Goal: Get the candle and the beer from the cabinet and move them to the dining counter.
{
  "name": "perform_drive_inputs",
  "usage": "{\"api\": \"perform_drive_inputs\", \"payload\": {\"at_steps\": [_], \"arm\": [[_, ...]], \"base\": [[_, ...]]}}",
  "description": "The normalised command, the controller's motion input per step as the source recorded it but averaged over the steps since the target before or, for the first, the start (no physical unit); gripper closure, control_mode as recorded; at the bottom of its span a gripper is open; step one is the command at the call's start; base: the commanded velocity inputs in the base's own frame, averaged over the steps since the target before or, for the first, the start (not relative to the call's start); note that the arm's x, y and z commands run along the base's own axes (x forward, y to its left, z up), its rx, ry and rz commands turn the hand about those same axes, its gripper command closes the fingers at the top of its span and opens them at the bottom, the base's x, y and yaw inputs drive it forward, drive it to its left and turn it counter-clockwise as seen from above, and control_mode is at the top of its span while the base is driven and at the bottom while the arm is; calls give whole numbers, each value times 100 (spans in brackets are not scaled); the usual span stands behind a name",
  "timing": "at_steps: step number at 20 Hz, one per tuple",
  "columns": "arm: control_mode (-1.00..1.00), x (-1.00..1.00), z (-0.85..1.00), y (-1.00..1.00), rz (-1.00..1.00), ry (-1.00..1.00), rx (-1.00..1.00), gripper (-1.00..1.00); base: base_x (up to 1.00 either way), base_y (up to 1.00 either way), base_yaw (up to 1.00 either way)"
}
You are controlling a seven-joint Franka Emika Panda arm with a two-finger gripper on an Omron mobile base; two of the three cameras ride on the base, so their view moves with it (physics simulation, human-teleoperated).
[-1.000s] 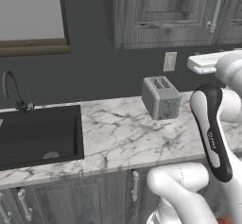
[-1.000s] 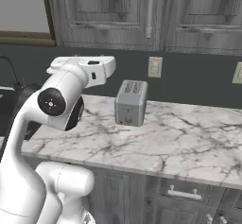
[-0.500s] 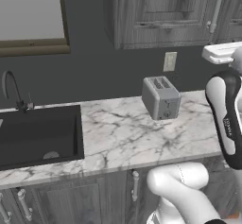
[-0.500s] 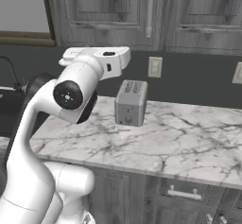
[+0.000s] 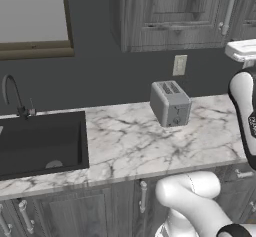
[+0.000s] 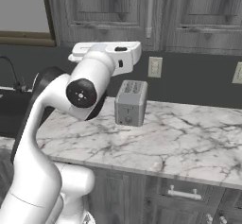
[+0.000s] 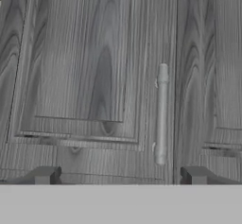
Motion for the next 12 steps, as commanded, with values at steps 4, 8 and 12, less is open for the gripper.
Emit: {"api": "perform_drive_inputs", "payload": {"at_steps": [4,8,12], "arm": [[-100,0,5,-30,0,-2,0,-100],[-100,0,0,-26,0,-3,0,-100],[-100,3,0,-24,0,-4,0,-100]], "base": [[0,0,0],[0,0,0],[0,0,0]]}}
